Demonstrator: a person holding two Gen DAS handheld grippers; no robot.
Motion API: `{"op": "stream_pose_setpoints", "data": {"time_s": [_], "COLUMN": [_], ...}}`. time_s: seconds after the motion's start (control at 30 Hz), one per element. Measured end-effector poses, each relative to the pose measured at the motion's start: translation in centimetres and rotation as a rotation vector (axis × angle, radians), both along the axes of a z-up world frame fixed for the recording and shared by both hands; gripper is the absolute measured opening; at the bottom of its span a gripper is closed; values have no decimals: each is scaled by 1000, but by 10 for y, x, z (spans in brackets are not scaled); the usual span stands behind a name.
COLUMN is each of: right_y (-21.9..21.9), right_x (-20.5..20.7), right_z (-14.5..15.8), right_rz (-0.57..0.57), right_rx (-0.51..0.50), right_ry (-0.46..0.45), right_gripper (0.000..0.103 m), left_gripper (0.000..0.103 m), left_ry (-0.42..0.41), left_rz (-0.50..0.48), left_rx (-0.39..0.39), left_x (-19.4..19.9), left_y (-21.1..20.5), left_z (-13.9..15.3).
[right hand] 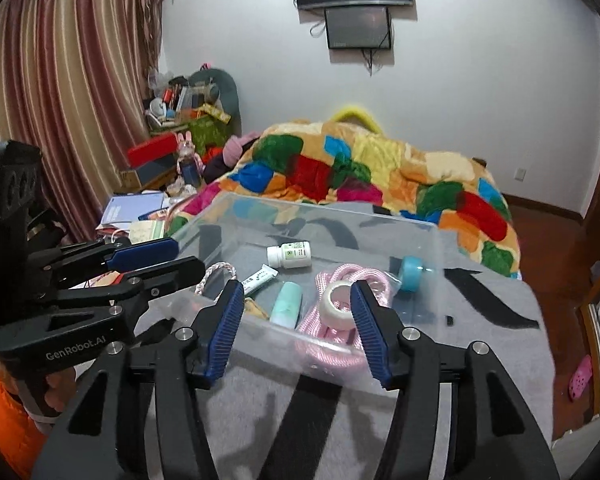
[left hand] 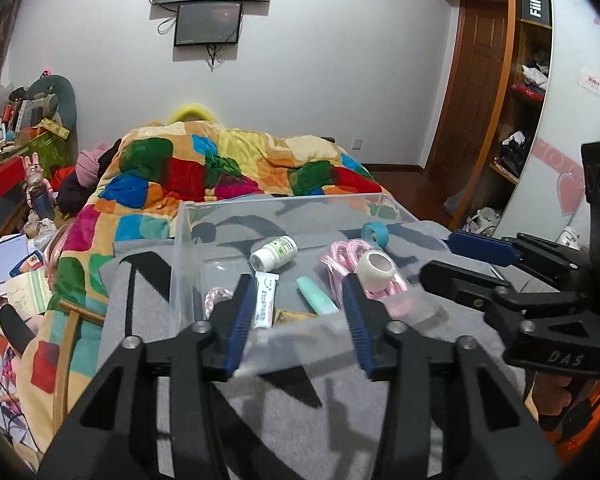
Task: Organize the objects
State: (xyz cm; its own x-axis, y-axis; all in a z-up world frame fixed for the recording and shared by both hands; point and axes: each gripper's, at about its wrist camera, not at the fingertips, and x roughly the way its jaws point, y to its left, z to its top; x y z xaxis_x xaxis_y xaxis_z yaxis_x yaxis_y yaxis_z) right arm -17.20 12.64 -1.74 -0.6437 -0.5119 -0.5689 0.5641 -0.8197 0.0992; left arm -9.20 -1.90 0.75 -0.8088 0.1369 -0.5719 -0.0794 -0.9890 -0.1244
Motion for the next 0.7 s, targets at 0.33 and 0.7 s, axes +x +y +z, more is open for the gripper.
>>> {"op": "stream_pose_setpoints", "data": {"time_s": [0.33, 0.7], "right_y": [21, 27], "right_x": [21, 32], "right_z": [-15, -26], "right_rz": [-30, -39], "right_rx": [-24, -15], "right_ry": [12, 38], "right_gripper": [65, 69], "left_gripper": [75, 77], "left_ry": [31, 19], "left_rz": [23, 34], "left_rx": [36, 4], "left_x": [26, 29], "left_y": [5, 15], "left_z": [-13, -27]}}
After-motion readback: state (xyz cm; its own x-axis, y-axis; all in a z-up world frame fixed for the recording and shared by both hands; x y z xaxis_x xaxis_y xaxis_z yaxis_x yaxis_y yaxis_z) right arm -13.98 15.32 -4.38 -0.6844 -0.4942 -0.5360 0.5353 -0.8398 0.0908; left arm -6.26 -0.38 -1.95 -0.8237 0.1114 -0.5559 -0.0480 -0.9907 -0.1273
